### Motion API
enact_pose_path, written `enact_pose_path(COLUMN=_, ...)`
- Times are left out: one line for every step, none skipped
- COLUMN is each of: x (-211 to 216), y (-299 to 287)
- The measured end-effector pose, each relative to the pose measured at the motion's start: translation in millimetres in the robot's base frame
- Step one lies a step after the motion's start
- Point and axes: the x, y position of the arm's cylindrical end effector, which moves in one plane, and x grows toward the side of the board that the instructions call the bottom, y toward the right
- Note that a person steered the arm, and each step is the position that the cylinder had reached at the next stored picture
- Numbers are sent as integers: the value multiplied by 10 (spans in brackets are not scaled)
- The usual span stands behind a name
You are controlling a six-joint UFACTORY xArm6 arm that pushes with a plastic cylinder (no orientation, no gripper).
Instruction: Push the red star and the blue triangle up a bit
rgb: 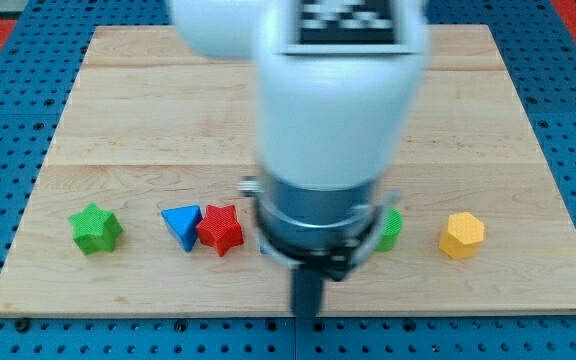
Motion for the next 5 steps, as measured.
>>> enact_pose_path(x=-140, y=-387)
enact_pose_path(x=-285, y=-490)
enact_pose_path(x=-534, y=-500)
enact_pose_path(x=-664, y=-758)
enact_pose_path(x=-482, y=-888)
